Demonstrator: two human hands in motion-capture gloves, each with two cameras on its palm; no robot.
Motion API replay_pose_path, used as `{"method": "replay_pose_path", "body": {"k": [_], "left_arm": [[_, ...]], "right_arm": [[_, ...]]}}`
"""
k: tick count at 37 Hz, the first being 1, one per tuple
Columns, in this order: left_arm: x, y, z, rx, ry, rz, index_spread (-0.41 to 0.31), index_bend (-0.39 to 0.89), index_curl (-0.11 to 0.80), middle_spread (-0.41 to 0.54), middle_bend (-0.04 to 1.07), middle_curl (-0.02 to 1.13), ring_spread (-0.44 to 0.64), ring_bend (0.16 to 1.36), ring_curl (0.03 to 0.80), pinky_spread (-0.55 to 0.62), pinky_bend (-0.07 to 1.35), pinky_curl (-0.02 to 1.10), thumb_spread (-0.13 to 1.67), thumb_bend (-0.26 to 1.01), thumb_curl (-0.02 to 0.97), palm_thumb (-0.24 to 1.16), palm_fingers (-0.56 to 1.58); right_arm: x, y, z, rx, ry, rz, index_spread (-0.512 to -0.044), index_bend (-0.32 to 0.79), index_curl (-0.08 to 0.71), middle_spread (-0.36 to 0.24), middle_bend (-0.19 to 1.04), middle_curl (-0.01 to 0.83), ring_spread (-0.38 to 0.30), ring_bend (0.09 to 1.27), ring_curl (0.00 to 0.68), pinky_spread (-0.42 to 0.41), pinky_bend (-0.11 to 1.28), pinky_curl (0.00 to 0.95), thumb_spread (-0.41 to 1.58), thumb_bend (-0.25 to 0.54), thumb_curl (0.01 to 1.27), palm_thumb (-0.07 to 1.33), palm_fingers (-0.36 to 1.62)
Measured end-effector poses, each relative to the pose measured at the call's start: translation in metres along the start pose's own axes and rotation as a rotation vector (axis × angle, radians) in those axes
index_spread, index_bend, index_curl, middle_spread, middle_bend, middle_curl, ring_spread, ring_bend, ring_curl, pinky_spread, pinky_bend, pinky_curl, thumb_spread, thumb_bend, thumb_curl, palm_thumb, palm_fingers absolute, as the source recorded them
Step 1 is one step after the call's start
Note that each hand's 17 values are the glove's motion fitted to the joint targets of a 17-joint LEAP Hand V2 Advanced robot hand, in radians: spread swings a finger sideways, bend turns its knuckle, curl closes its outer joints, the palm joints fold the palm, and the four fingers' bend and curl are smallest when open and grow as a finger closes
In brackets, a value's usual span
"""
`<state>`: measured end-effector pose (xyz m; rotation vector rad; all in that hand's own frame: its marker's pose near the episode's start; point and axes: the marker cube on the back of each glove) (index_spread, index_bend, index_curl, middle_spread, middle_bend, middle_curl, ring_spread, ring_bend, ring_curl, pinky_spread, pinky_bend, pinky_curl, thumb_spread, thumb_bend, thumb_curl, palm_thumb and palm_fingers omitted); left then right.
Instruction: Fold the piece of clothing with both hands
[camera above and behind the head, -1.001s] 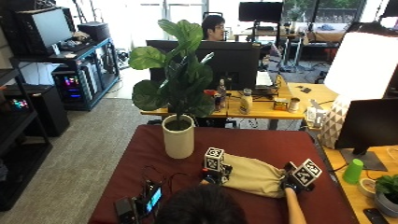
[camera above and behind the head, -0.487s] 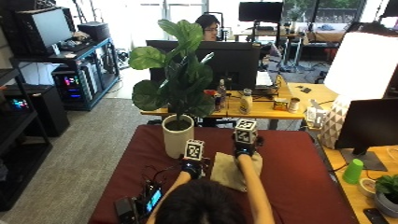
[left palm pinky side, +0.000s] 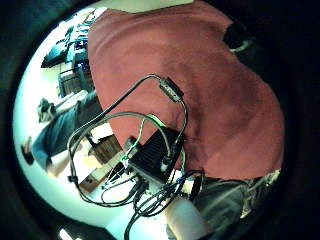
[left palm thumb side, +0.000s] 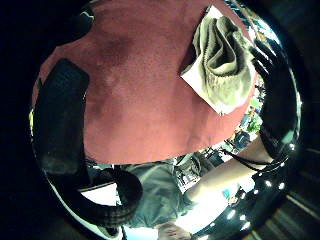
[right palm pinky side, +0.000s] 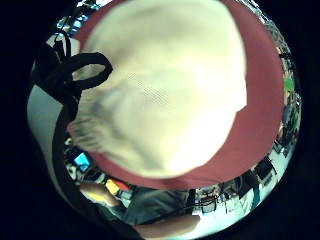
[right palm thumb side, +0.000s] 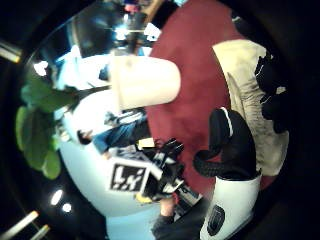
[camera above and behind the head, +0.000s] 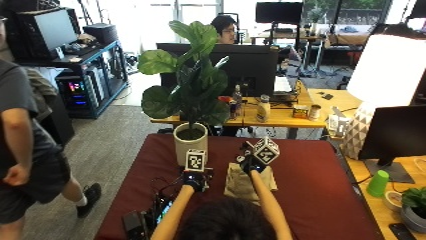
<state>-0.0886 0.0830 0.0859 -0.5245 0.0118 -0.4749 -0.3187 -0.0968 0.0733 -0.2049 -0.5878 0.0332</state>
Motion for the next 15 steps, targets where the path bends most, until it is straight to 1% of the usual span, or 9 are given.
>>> {"method": "replay_pose_path", "body": {"k": [1,3,5,7,8,9,11,15], "left_arm": [[0.000,0.001,-0.003,0.011,0.003,0.009,-0.123,0.20,0.440,0.006,0.14,0.28,0.03,0.49,0.347,0.10,0.24,0.36,1.53,0.02,0.148,0.15,0.46],[0.000,0.005,-0.011,0.025,0.015,0.037,-0.124,0.19,0.438,0.005,0.14,0.28,0.03,0.49,0.347,0.10,0.24,0.37,1.54,0.02,0.147,0.15,0.46],[0.001,0.009,-0.020,0.049,0.033,0.068,-0.124,0.18,0.438,0.005,0.14,0.28,0.02,0.49,0.348,0.10,0.24,0.37,1.54,0.02,0.146,0.15,0.46],[0.002,0.011,-0.029,0.083,0.053,0.084,-0.124,0.18,0.435,0.005,0.14,0.28,0.02,0.49,0.347,0.09,0.25,0.37,1.55,0.02,0.144,0.14,0.46],[0.002,0.011,-0.033,0.098,0.061,0.087,-0.124,0.17,0.434,0.005,0.14,0.28,0.02,0.50,0.349,0.09,0.25,0.37,1.55,0.02,0.143,0.14,0.47],[0.003,0.008,-0.037,0.112,0.069,0.092,-0.124,0.17,0.433,0.005,0.14,0.28,0.02,0.50,0.348,0.09,0.25,0.37,1.55,0.02,0.142,0.14,0.47],[0.006,-0.005,-0.042,0.131,0.087,0.118,-0.124,0.17,0.430,0.005,0.14,0.27,0.01,0.50,0.349,0.08,0.26,0.37,1.56,0.02,0.140,0.14,0.49],[0.015,-0.046,-0.048,0.158,0.116,0.195,-0.125,0.17,0.425,0.000,0.14,0.27,0.00,0.51,0.350,0.07,0.27,0.38,1.56,0.02,0.139,0.14,0.50]], "right_arm": [[0.001,0.001,-0.015,0.058,-0.007,-0.034,-0.230,-0.11,-0.036,-0.138,0.59,0.568,-0.208,1.04,0.521,-0.269,1.04,0.530,1.00,-0.015,0.46,0.89,0.83],[0.005,-0.001,-0.049,0.181,-0.004,-0.119,-0.229,-0.03,-0.012,-0.128,0.54,0.545,-0.193,1.01,0.499,-0.258,1.00,0.502,1.04,-0.005,0.46,0.91,0.83],[0.018,-0.014,-0.077,0.258,0.004,-0.159,-0.227,0.01,0.002,-0.123,0.52,0.533,-0.185,0.98,0.486,-0.248,0.96,0.482,1.06,-0.004,0.46,0.91,0.84],[0.039,-0.032,-0.098,0.290,0.033,-0.121,-0.226,0.03,0.011,-0.119,0.50,0.523,-0.177,0.96,0.472,-0.240,0.93,0.467,1.08,-0.005,0.46,0.92,0.85],[0.048,-0.037,-0.108,0.301,0.050,-0.094,-0.226,0.02,0.008,-0.118,0.49,0.520,-0.176,0.95,0.469,-0.241,0.93,0.463,1.09,-0.006,0.46,0.92,0.86],[0.056,-0.038,-0.118,0.312,0.064,-0.073,-0.225,0.04,0.015,-0.119,0.48,0.516,-0.173,0.94,0.462,-0.235,0.90,0.451,1.10,-0.007,0.46,0.92,0.86],[0.066,-0.035,-0.136,0.332,0.083,-0.047,-0.224,0.04,0.023,-0.117,0.46,0.507,-0.170,0.92,0.454,-0.232,0.88,0.443,1.12,-0.009,0.46,0.92,0.88],[0.083,-0.028,-0.158,0.362,0.115,-0.005,-0.224,0.04,0.032,-0.115,0.43,0.496,-0.167,0.88,0.440,-0.226,0.85,0.425,1.14,-0.011,0.46,0.92,0.90]]}}
